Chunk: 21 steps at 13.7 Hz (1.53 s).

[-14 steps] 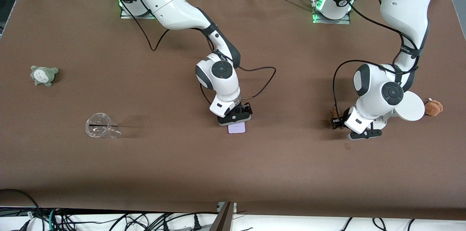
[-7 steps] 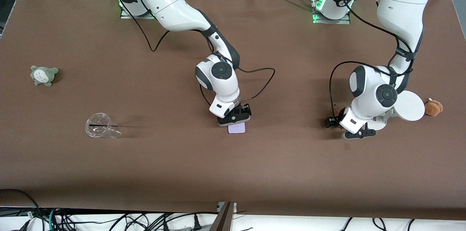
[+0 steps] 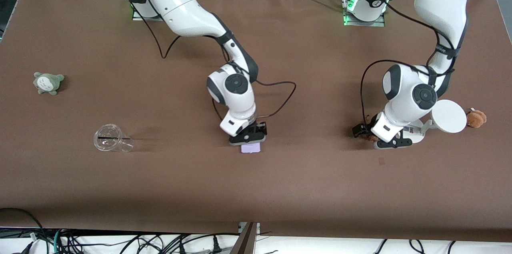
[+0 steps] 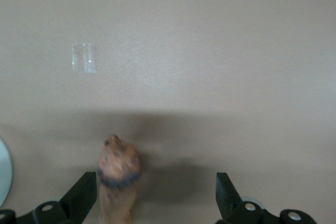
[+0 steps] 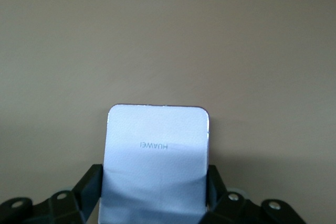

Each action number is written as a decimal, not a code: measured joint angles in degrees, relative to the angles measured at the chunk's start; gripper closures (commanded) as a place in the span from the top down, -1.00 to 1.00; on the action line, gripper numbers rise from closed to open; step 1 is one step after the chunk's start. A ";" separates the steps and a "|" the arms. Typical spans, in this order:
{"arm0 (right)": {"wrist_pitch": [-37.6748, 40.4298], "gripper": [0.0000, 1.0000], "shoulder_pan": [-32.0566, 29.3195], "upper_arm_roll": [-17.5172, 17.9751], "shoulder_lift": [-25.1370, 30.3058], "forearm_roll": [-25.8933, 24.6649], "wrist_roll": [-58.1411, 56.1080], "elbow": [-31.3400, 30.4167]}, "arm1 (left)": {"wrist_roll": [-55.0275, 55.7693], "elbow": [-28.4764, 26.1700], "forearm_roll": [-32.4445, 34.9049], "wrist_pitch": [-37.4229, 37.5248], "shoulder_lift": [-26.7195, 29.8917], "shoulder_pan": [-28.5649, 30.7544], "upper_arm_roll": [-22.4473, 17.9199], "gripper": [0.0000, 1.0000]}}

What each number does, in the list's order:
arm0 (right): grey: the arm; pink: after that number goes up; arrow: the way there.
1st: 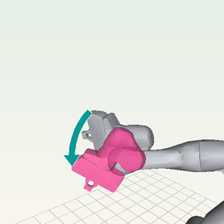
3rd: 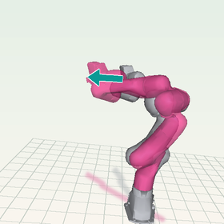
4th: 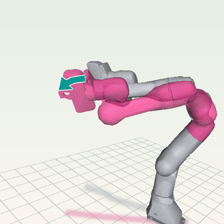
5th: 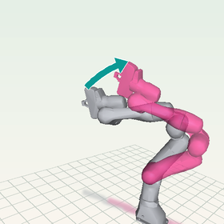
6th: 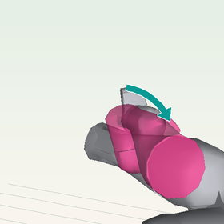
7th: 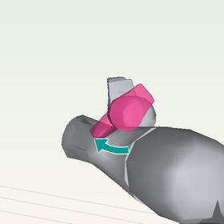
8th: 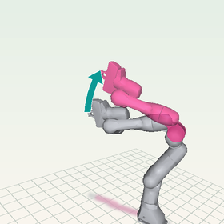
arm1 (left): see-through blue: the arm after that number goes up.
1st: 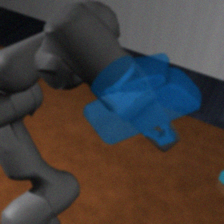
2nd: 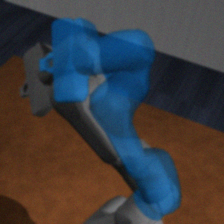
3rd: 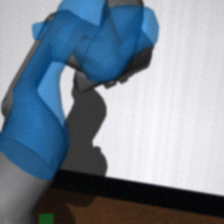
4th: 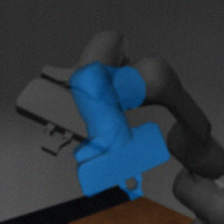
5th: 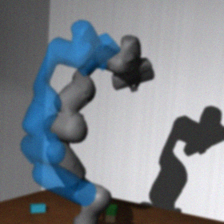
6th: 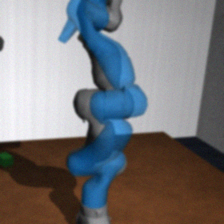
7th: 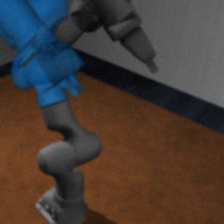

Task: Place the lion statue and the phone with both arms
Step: 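Open the left gripper on the lion while the right gripper lifts the phone, then lower the right gripper's phone by the cup while the left gripper withdraws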

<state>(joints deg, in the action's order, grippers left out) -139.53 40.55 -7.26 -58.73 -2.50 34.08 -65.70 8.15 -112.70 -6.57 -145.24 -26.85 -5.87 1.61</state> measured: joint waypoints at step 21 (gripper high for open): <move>8.29 -0.60 -22.67 0.33 15.19 2.73 -19.59 -23.77 | -0.36 8.34 11.28 47.80 32.32 4.40 -3.10 1.00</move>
<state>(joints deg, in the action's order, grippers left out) -131.24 17.88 -6.92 -43.54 0.23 14.48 -89.47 7.79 -104.36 4.71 -97.45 5.47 -1.47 -1.49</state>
